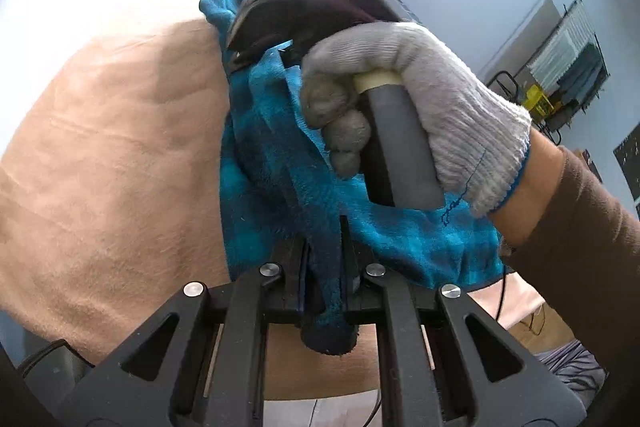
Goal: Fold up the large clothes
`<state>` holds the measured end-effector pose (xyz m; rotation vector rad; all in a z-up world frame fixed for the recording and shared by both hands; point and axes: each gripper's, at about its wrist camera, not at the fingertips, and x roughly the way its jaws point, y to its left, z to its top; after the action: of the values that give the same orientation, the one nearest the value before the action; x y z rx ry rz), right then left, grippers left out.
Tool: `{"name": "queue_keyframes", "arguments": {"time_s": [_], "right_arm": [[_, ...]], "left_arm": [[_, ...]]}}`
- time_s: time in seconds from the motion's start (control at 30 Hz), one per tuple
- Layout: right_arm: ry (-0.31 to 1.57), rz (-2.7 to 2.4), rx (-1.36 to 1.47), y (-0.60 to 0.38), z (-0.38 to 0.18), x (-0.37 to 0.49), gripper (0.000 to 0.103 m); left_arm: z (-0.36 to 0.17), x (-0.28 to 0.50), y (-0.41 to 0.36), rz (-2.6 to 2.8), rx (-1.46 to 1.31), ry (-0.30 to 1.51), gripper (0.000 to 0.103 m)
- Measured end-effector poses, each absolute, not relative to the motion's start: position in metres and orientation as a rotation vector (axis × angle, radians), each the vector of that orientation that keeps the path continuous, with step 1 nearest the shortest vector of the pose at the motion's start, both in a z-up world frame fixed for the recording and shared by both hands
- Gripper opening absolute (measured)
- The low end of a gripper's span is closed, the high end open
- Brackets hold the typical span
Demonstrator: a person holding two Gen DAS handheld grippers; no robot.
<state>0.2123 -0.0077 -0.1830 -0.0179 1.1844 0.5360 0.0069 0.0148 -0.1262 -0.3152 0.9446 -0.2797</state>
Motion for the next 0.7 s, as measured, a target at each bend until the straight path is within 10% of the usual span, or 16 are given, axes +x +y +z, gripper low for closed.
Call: {"name": "queue_keyframes", "arguments": {"time_s": [0.7], "right_arm": [[1.108,0.467,0.604,-0.244,-0.214,0.182,0.007]], "left_arm": [[-0.123,0.006,-0.088,-0.443,-0.023,0.965,0.009]]}}
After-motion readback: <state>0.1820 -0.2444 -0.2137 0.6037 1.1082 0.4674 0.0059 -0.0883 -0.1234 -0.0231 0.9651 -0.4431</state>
